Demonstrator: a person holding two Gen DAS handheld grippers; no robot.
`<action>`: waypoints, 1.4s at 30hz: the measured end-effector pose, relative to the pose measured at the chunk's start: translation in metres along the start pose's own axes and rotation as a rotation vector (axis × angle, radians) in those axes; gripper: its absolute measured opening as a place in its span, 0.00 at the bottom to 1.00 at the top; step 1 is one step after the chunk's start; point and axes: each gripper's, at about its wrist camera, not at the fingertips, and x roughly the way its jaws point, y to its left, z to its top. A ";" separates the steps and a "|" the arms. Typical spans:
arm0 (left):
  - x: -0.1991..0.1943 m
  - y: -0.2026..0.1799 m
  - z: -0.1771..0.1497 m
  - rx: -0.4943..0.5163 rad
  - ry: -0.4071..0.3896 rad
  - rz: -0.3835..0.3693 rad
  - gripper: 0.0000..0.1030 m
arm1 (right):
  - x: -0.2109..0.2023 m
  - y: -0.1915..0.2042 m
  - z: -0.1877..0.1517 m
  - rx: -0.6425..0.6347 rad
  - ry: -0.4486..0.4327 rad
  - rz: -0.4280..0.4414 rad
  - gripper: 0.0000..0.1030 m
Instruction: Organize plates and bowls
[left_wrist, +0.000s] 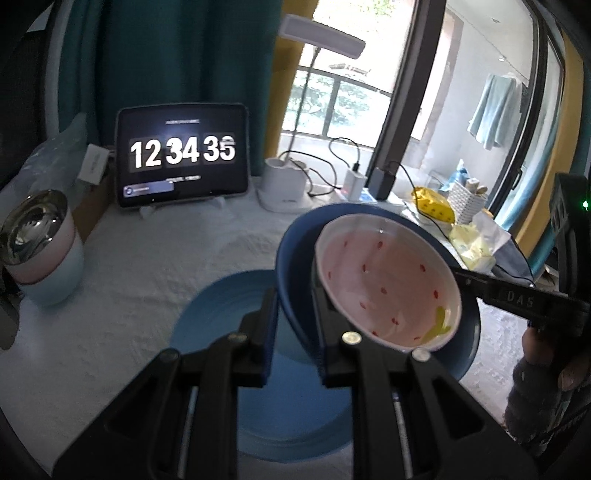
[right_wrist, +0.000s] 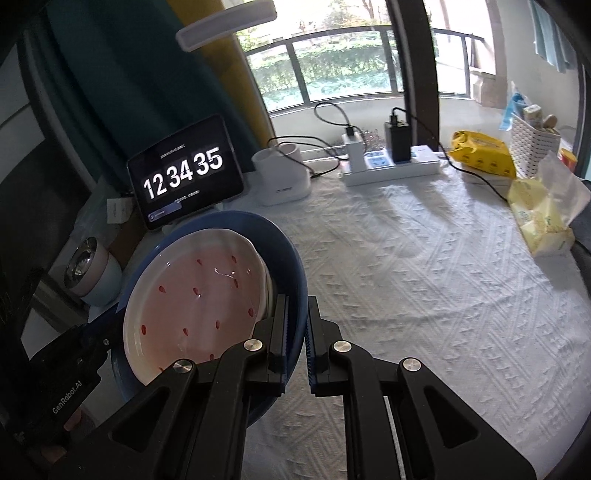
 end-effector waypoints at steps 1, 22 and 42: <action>0.000 0.004 0.000 -0.002 0.001 0.005 0.16 | 0.002 0.003 0.000 -0.002 0.005 0.004 0.11; -0.005 0.048 -0.006 -0.031 0.017 0.062 0.16 | 0.042 0.042 -0.010 -0.009 0.082 0.046 0.11; -0.003 0.042 -0.008 0.002 0.031 0.073 0.17 | 0.049 0.041 -0.014 0.009 0.121 0.010 0.12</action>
